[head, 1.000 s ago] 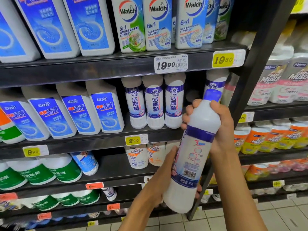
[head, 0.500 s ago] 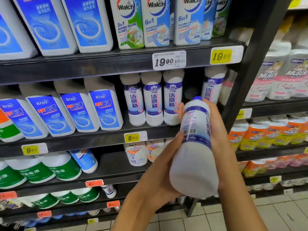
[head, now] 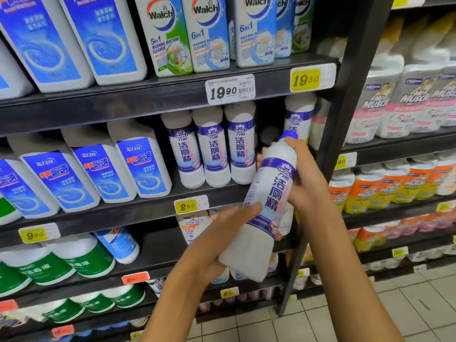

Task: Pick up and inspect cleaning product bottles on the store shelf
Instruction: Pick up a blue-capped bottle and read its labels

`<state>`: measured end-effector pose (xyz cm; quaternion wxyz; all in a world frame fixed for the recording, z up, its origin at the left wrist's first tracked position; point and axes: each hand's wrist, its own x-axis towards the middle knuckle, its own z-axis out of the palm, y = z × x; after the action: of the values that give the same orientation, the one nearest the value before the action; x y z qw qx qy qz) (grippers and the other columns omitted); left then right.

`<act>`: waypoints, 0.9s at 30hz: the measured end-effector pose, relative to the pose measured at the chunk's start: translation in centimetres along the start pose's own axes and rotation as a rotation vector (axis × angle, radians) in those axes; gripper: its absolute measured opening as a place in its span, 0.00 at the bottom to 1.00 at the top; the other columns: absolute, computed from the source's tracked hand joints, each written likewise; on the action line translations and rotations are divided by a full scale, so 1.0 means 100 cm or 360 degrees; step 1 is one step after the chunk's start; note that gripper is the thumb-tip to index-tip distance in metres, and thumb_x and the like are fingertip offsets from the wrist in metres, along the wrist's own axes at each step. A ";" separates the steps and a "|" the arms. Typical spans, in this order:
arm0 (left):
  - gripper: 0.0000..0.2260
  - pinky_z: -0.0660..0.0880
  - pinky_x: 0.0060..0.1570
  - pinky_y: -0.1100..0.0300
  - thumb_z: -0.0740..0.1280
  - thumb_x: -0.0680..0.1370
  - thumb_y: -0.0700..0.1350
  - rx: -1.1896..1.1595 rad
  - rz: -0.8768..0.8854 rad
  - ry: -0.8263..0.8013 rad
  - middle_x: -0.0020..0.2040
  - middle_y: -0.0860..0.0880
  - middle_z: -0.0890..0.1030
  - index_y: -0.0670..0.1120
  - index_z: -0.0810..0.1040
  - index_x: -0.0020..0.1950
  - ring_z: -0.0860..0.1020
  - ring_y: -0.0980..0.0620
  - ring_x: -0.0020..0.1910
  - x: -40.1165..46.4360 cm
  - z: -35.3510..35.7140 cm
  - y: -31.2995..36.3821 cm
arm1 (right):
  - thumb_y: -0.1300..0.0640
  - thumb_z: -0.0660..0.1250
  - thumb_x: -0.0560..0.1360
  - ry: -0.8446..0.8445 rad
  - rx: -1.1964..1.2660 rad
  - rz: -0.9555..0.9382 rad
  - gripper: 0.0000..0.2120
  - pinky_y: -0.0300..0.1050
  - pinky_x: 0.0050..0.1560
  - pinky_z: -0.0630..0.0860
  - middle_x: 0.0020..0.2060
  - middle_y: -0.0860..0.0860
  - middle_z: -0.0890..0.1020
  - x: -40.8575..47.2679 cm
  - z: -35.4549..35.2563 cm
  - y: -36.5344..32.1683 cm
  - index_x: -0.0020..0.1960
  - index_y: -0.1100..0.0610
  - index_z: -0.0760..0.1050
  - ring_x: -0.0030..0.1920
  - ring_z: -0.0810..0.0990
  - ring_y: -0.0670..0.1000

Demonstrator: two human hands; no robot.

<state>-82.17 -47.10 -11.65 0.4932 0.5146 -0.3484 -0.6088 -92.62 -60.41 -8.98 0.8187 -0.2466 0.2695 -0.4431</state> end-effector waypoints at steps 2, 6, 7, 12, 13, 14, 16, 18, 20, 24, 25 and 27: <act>0.28 0.79 0.46 0.51 0.74 0.66 0.62 0.0387 0.0123 0.0009 0.49 0.45 0.85 0.49 0.76 0.59 0.83 0.48 0.45 -0.001 -0.002 0.005 | 0.51 0.69 0.74 -0.0032 -0.0230 -0.0204 0.19 0.50 0.41 0.81 0.47 0.59 0.82 -0.007 0.005 -0.005 0.61 0.58 0.72 0.43 0.83 0.54; 0.21 0.79 0.53 0.47 0.71 0.66 0.61 0.0521 0.0307 0.0081 0.51 0.49 0.85 0.55 0.77 0.55 0.83 0.48 0.49 0.008 0.001 -0.004 | 0.48 0.68 0.73 -0.0386 -0.0538 -0.0485 0.12 0.43 0.42 0.81 0.45 0.52 0.85 -0.026 0.007 -0.013 0.54 0.52 0.76 0.46 0.85 0.50; 0.23 0.78 0.54 0.46 0.69 0.65 0.61 0.0498 0.0349 0.0070 0.52 0.49 0.84 0.54 0.77 0.57 0.82 0.46 0.51 0.009 0.003 -0.009 | 0.47 0.68 0.72 -0.0449 -0.0598 -0.0513 0.13 0.44 0.44 0.81 0.47 0.52 0.85 -0.029 0.007 -0.015 0.55 0.50 0.76 0.48 0.84 0.51; 0.25 0.80 0.51 0.53 0.68 0.65 0.60 0.0591 0.0547 0.0062 0.53 0.50 0.83 0.53 0.74 0.58 0.82 0.50 0.52 0.018 0.008 -0.022 | 0.45 0.67 0.70 -0.0390 -0.0772 -0.0537 0.20 0.48 0.45 0.81 0.48 0.55 0.85 -0.040 0.000 -0.012 0.58 0.54 0.75 0.47 0.84 0.55; 0.23 0.80 0.48 0.59 0.69 0.65 0.59 0.0633 0.0614 0.0079 0.53 0.53 0.83 0.55 0.73 0.58 0.82 0.53 0.52 0.021 0.010 -0.023 | 0.46 0.67 0.69 -0.0360 -0.0781 -0.0610 0.19 0.47 0.44 0.81 0.46 0.55 0.84 -0.042 -0.001 -0.011 0.57 0.55 0.75 0.46 0.84 0.55; 0.23 0.79 0.47 0.63 0.71 0.66 0.56 0.0640 0.0665 0.0104 0.52 0.56 0.82 0.55 0.72 0.60 0.81 0.55 0.52 0.023 0.012 -0.024 | 0.47 0.68 0.69 -0.0352 -0.0821 -0.0723 0.17 0.46 0.42 0.80 0.45 0.55 0.84 -0.044 -0.002 -0.010 0.55 0.54 0.75 0.44 0.84 0.54; 0.28 0.77 0.46 0.67 0.75 0.66 0.51 0.0681 0.0780 0.0193 0.53 0.59 0.80 0.54 0.69 0.63 0.80 0.57 0.53 0.029 0.017 -0.027 | 0.47 0.70 0.68 -0.0391 -0.0926 -0.0959 0.15 0.42 0.40 0.79 0.44 0.52 0.83 -0.049 0.000 -0.009 0.52 0.50 0.75 0.44 0.83 0.52; 0.30 0.76 0.44 0.69 0.77 0.65 0.49 0.0769 0.0924 0.0379 0.51 0.62 0.79 0.55 0.69 0.63 0.79 0.60 0.52 0.038 0.021 -0.030 | 0.47 0.69 0.66 -0.0499 -0.0987 -0.1101 0.16 0.39 0.42 0.78 0.44 0.48 0.83 -0.054 0.002 -0.010 0.53 0.47 0.74 0.46 0.83 0.49; 0.29 0.76 0.45 0.69 0.77 0.65 0.48 0.0777 0.1045 0.0544 0.51 0.64 0.79 0.60 0.69 0.61 0.79 0.61 0.51 0.044 0.021 -0.028 | 0.49 0.69 0.66 -0.0657 -0.1111 -0.1155 0.18 0.38 0.44 0.78 0.47 0.43 0.82 -0.059 0.001 -0.012 0.56 0.47 0.73 0.49 0.82 0.47; 0.27 0.79 0.54 0.54 0.73 0.63 0.53 0.0720 0.1078 0.0540 0.55 0.49 0.80 0.51 0.73 0.61 0.79 0.49 0.55 0.052 0.018 -0.018 | 0.52 0.72 0.65 -0.0936 -0.1452 -0.1225 0.27 0.35 0.52 0.76 0.58 0.38 0.78 -0.068 -0.004 -0.016 0.63 0.48 0.70 0.59 0.77 0.45; 0.26 0.78 0.54 0.47 0.71 0.62 0.53 0.0708 0.1071 0.0539 0.54 0.46 0.80 0.49 0.74 0.58 0.79 0.47 0.54 0.052 0.017 -0.014 | 0.53 0.73 0.65 -0.1003 -0.1469 -0.1245 0.28 0.34 0.54 0.75 0.59 0.39 0.78 -0.069 -0.006 -0.017 0.63 0.47 0.70 0.60 0.77 0.44; 0.24 0.78 0.54 0.45 0.71 0.60 0.53 0.0762 0.1061 0.0537 0.53 0.48 0.81 0.54 0.74 0.56 0.80 0.48 0.54 0.050 0.013 -0.009 | 0.54 0.73 0.65 -0.1082 -0.1463 -0.1262 0.26 0.31 0.52 0.75 0.57 0.36 0.78 -0.068 -0.009 -0.020 0.62 0.43 0.72 0.60 0.77 0.42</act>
<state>-83.56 -51.73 -13.62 0.5795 0.5659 -0.5411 -0.2261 -97.57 -55.72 -6.83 0.4465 -0.7731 0.0479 -0.4479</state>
